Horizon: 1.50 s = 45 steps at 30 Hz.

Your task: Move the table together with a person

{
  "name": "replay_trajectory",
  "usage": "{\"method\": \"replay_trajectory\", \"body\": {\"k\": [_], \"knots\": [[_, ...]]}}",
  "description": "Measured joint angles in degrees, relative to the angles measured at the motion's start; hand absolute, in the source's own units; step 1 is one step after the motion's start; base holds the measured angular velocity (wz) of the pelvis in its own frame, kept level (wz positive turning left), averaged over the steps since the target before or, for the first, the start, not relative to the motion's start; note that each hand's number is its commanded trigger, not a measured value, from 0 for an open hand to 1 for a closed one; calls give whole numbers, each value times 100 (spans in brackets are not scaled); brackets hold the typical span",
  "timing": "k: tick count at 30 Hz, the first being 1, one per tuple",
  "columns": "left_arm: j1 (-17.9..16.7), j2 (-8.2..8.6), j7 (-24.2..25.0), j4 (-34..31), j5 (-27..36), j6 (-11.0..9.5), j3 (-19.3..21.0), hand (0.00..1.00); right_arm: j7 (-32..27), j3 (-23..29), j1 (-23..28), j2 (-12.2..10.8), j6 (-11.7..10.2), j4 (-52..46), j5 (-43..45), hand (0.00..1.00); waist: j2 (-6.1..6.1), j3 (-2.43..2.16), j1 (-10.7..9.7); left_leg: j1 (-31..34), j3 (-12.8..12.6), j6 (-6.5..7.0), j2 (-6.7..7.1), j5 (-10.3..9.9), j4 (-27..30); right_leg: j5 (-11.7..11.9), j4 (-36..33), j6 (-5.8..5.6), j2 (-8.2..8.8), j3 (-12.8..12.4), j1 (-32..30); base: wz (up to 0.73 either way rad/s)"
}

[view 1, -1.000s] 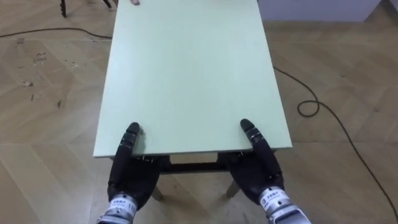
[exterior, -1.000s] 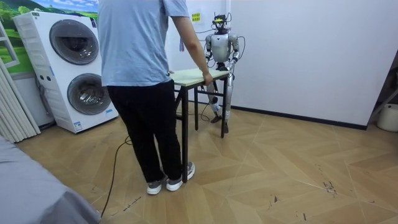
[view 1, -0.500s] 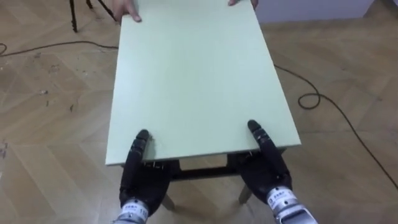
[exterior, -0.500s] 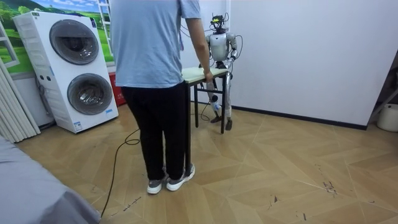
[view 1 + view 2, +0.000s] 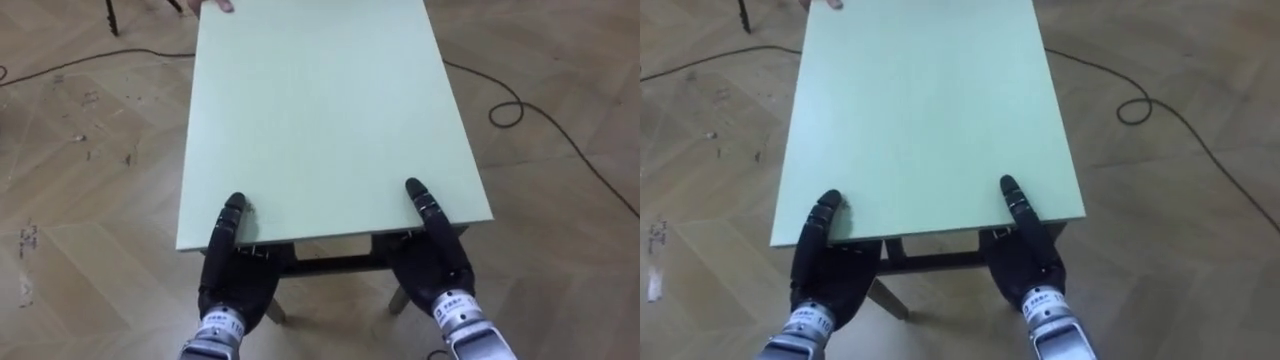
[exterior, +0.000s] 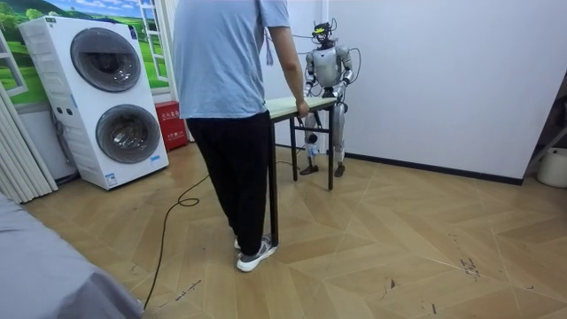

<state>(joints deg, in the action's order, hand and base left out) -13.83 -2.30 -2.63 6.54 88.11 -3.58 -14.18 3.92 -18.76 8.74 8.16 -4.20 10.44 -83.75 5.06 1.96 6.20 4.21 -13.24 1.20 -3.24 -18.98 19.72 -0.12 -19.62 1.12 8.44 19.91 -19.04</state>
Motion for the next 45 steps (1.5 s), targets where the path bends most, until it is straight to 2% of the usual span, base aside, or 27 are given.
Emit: {"method": "replay_trajectory", "body": {"k": [3,5,7,8,9,10,11,12,13,14,17,18,20,22,26,28,32,38,40,43,45], "knots": [[-18,-9,129,175,-5,126,10,100,49,83,161,-53,36,1,92,100,-25,0,-126,33,-3,172,196,131,-61,231,105,-95,154,-23,24,9],[-30,-31,177,257,-21,152,5,100,69,125,206,-56,95,41,85,100,-45,-1,-197,71,-10,260,275,181,-89,403,129,-163,213,-97,24,12],[-51,-82,177,260,-127,173,4,100,113,208,361,-149,173,49,120,100,-169,-28,-289,113,-23,368,353,241,-106,535,125,-312,310,-270,29,31],[-66,-111,178,260,-143,173,0,100,122,207,406,-176,180,50,111,100,-210,-31,-290,111,-41,388,366,253,-102,542,83,-326,335,-314,29,26],[-125,-168,181,259,-159,176,-18,100,124,240,506,-221,180,50,104,100,-265,-52,-308,102,-40,406,373,264,-91,480,-63,-393,344,-403,29,21],[-189,-190,193,253,-176,175,-30,100,129,235,580,-248,186,49,103,100,-286,-65,-346,95,1,434,370,284,-91,206,-382,-466,362,-441,67,23],[-222,-179,196,241,-218,175,-27,100,130,236,605,-251,184,49,103,100,-293,-66,-377,96,16,444,368,297,-95,21,-573,-470,363,-491,102,27],[-269,-167,210,221,-245,170,-26,100,141,225,627,-237,185,47,80,100,-315,-65,-421,101,39,452,368,325,-113,-347,-892,-469,366,-596,235,15],[-314,-168,211,184,-266,166,-17,100,141,191,630,-225,179,47,57,100,-348,-67,-403,96,44,433,368,343,-125,-651,-1004,-537,362,-617,452,3],[-335,-170,211,155,-267,153,0,100,141,163,621,-229,171,45,34,100,-386,-69,-375,102,23,409,368,360,-136,-842,-892,-580,325,-630,658,-12],[-337,-168,211,146,-274,145,4,100,141,85,605,-191,105,45,-5,100,-437,-71,-177,34,-102,343,350,417,-237,-841,-320,-556,169,-647,857,-32],[-337,-170,211,146,-271,146,6,100,141,46,594,-177,61,46,-29,100,-437,-71,-91,-4,-187,311,299,438,-289,-785,-76,-533,70,-693,940,-34],[-335,-251,211,126,-265,146,14,100,141,-61,587,-175,-25,47,-51,100,-446,-65,11,-29,-190,227,178,501,-388,-572,349,-450,-116,-660,1095,-20],[-337,-296,211,110,-258,146,11,100,145,-151,587,-178,-109,47,-72,100,-470,-58,26,-57,-190,188,139,562,-482,-497,535,-413,-189,-633,1165,-2],[-340,-340,208,44,-274,145,-30,100,179,-211,585,-91,-176,47,-242,100,-482,-48,43,-10,-98,115,71,631,-533,-452,661,-351,-265,-526,1206,10],[-340,-347,208,-1,-276,137,-55,100,208,-248,578,-89,-276,47,-239,100,-477,-45,54,60,-73,91,47,660,-534,-426,722,-313,-288,-471,1180,8],[-350,-344,216,-17,-273,103,-64,100,239,-242,550,-85,-277,47,-214,100,-487,-42,79,122,-22,36,0,725,-589,-382,808,-250,-349,-394,1165,7],[-404,-338,260,-86,-269,59,-104,100,353,-249,548,-50,-296,47,-210,100,-489,-43,79,226,195,-9,-7,794,-626,-389,812,-235,-360,-211,1154,18],[-472,-321,321,-98,-267,-24,-119,100,418,-270,550,-62,-327,47,-123,100,-498,-42,49,285,288,-12,0,820,-633,-390,812,-234,-354,-113,1143,22],[-583,-307,416,-93,-246,-87,-126,100,431,-359,549,-39,-374,47,-110,100,-593,-40,54,286,322,-21,-2,844,-616,-390,812,-234,-352,-64,1171,13],[-602,-284,448,-94,-235,-126,-181,100,452,-360,531,-21,-382,48,-116,100,-599,-41,58,318,417,-21,8,843,-601,-390,811,-233,-340,34,1206,22]]}}
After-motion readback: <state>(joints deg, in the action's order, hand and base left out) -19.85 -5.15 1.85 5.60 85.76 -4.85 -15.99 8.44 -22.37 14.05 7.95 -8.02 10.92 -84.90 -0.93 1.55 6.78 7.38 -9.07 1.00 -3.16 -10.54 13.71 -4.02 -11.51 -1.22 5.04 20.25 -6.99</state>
